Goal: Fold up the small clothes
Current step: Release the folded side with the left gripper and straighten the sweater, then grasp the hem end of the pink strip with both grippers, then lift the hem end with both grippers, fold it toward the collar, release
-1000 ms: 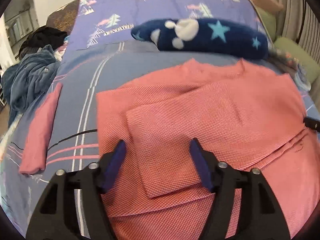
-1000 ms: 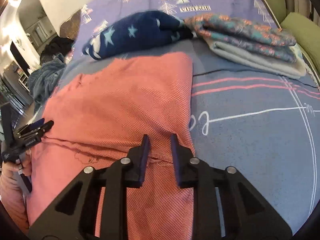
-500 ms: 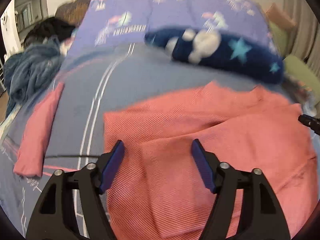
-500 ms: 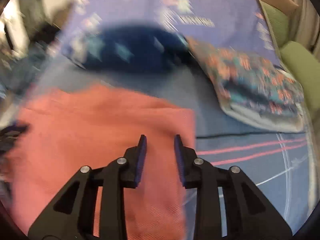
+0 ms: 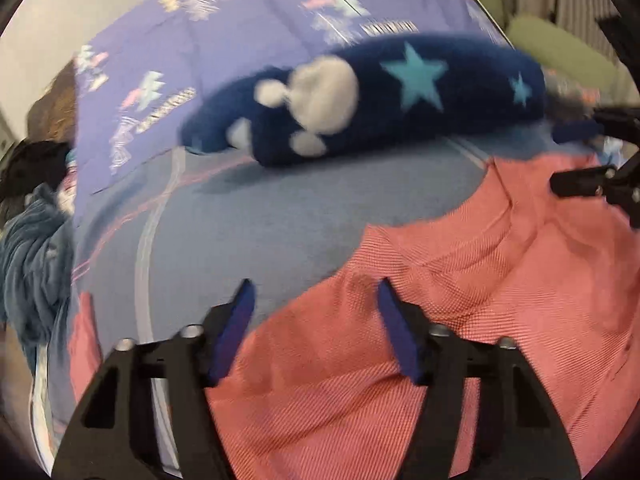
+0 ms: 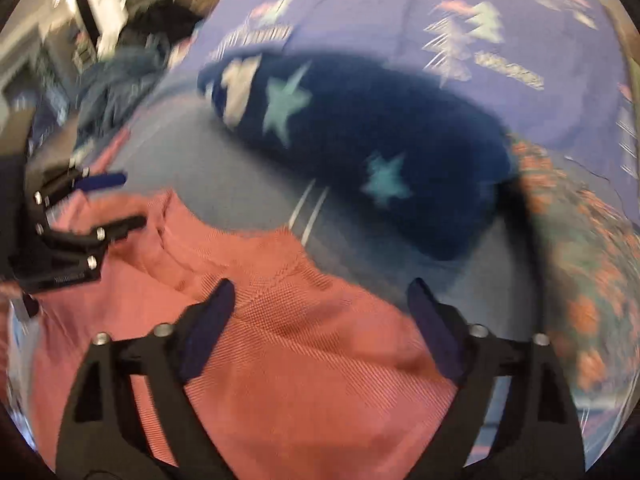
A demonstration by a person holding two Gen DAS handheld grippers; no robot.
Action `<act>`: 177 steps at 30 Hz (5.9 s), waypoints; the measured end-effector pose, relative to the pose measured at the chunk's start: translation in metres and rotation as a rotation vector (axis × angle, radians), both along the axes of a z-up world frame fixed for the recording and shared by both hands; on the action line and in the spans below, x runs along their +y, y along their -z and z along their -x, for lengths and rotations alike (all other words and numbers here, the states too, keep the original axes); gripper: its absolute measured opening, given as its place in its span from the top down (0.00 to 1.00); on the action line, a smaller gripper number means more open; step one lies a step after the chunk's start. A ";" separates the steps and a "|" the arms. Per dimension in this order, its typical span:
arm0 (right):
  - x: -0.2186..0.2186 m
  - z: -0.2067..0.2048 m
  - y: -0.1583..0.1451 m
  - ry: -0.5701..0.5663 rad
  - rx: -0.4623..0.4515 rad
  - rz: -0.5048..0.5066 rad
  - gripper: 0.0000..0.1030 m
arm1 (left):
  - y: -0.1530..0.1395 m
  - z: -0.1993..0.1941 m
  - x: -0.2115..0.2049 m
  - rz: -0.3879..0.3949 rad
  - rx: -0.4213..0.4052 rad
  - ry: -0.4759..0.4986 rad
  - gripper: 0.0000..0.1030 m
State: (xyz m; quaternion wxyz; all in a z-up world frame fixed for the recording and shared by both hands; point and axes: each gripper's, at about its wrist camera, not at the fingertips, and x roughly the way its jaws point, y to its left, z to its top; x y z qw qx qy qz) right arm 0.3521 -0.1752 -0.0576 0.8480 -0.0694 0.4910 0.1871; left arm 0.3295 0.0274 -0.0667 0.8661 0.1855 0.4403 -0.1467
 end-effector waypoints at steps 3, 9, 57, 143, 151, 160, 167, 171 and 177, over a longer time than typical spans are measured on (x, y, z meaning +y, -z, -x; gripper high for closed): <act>0.008 -0.003 0.012 0.026 -0.032 0.057 0.81 | 0.005 0.003 -0.013 -0.021 -0.044 0.031 0.97; -0.044 -0.022 0.014 0.329 -0.055 -0.036 1.00 | 0.012 -0.022 0.007 -0.069 -0.118 -0.191 1.00; -0.125 0.536 0.020 0.326 -0.075 -0.482 0.35 | 0.012 0.457 0.132 0.398 0.011 -0.278 0.16; -0.145 0.541 -0.085 0.301 -0.279 -0.668 0.94 | -0.099 0.497 0.137 0.737 -0.168 -0.161 0.95; -0.139 0.504 -0.087 0.304 -0.282 -0.626 0.93 | -0.098 0.466 0.135 0.719 -0.149 -0.174 0.95; -0.139 0.455 -0.082 0.317 -0.264 -0.618 0.92 | -0.097 0.419 0.127 0.711 -0.141 -0.192 0.95; -0.143 0.412 -0.089 0.326 -0.278 -0.632 0.92 | -0.105 0.378 0.125 0.714 -0.149 -0.194 0.95; -0.141 0.384 -0.091 0.330 -0.282 -0.623 0.92 | -0.111 0.350 0.124 0.714 -0.162 -0.192 0.95; -0.139 0.329 -0.095 0.340 -0.280 -0.586 0.92 | -0.117 0.306 0.116 0.675 -0.171 -0.193 0.95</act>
